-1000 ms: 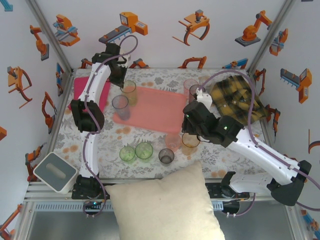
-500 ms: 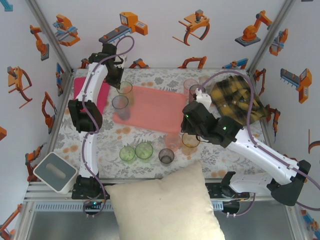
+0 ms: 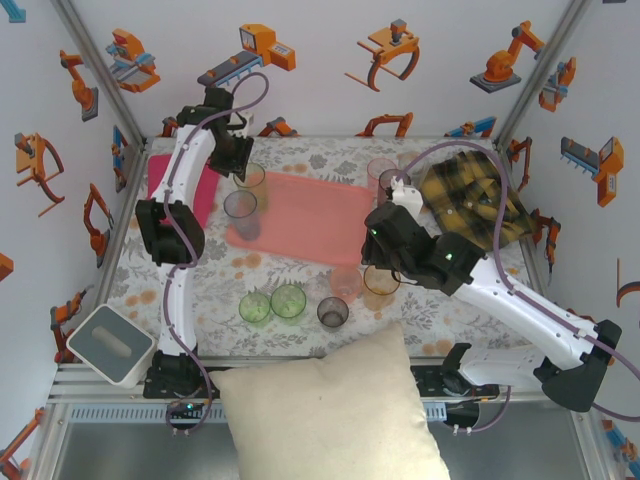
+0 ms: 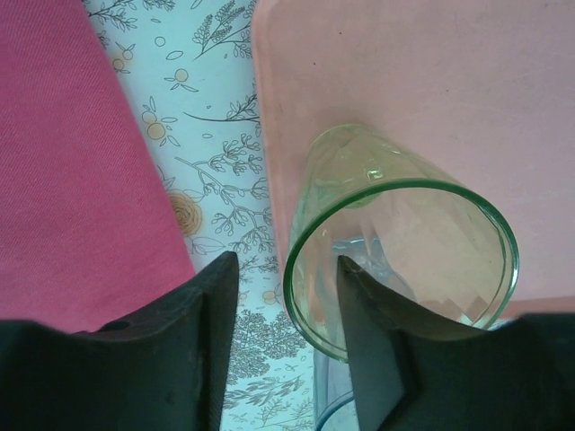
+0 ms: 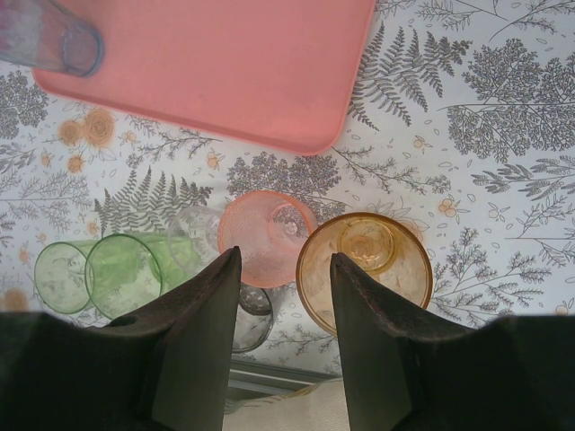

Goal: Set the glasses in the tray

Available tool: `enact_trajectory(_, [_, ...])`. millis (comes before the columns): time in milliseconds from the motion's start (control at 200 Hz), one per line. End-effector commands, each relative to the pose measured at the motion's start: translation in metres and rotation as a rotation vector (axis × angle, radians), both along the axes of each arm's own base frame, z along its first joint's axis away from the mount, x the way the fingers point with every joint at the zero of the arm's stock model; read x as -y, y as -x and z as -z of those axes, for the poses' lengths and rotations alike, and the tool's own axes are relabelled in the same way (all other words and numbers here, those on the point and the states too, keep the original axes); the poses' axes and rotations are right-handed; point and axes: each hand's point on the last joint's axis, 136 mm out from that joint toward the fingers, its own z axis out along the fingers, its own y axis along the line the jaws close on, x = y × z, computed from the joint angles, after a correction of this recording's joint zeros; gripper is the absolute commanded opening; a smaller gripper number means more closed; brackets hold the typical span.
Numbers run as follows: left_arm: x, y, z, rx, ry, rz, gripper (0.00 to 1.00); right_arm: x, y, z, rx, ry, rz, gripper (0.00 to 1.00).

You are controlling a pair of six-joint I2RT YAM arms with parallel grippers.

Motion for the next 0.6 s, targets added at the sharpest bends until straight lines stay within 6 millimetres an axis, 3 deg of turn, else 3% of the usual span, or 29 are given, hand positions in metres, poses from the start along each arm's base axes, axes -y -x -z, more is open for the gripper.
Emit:
enact_trajectory(0, [-0.008,0.010,-0.054,0.091,0.002,0.003,0.53,0.001,0.000,-0.004,0.023,-0.021,0.015,0.44])
enact_trajectory(335, [-0.006,0.042,-0.117,0.163,0.059,0.023,0.73,0.013,0.004,-0.012,0.042,-0.026,0.033,0.45])
enact_trajectory(481, [-0.004,0.077,-0.136,0.145,0.095,0.071,0.81,0.035,0.010,-0.017,0.039,0.027,0.081,0.47])
enact_trajectory(596, [0.004,0.118,-0.150,0.135,0.155,0.155,0.92,0.056,0.018,-0.024,0.026,0.068,0.115,0.49])
